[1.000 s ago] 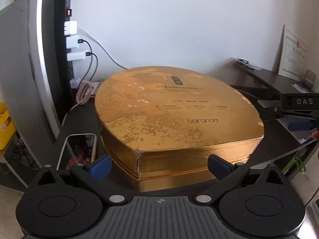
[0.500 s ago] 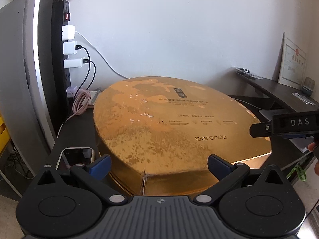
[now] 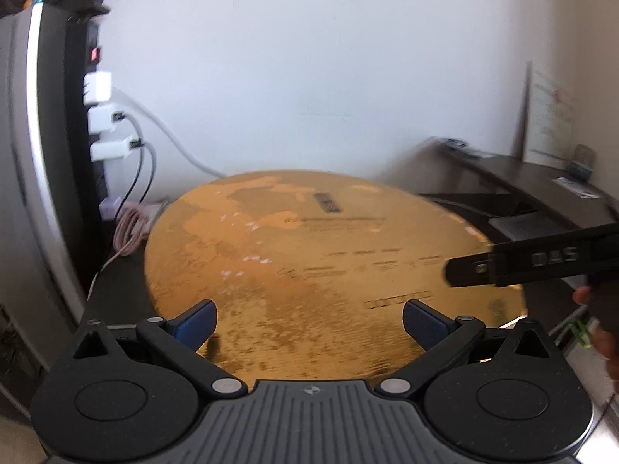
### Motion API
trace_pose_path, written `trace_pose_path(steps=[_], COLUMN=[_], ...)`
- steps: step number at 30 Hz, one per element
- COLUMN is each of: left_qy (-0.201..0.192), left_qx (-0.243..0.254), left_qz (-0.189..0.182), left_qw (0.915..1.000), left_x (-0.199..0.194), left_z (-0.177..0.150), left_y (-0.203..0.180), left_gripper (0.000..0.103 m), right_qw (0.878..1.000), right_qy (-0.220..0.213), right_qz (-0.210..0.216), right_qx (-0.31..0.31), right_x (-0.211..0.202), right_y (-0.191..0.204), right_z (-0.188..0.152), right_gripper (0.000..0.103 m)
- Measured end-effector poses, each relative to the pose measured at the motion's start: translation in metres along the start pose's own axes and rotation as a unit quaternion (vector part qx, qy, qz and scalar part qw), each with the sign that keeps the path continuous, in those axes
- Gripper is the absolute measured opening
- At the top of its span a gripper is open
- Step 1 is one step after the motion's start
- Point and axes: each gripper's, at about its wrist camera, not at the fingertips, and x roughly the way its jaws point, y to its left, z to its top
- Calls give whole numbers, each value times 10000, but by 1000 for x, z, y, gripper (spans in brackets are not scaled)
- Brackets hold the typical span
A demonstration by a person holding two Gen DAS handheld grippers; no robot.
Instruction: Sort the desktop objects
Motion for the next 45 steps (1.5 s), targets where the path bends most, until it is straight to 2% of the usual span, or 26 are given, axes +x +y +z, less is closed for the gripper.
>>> trace_pose_path(steps=[5,9,18,24,29,40,45], left_qy=[71,203,431,578,550,320,331], left_qx=[-214,-412,-645,-504,-427,2,-71], left_qz=[523,705,607,691,790,295,159], left_qw=[9984,9965,9951,9947,9944,9991,9993], left_x=[5,8,11,16,12,-6,-6], left_z=[1,0,-3,-5,-4,2,2], left_y=[12,23,33,30,26,-3,-1], left_gripper=[102,102,103,103,102,102,102], right_qw=[10000,9999,9995,9991,9992,9996,9994], right_qy=[70,126,325,413,391,89,1], right_qz=[-36,-71,-52,-57,-62,-86,-96], right_qx=[-6,27,7,-48,-51,254,321], right_x=[6,12,23,26,25,4,-3], right_y=[3,2,8,9,9,-5,-14], right_z=[1,2,0,-1,-2,4,3], right_gripper=[100,100,101,101,101,101,101])
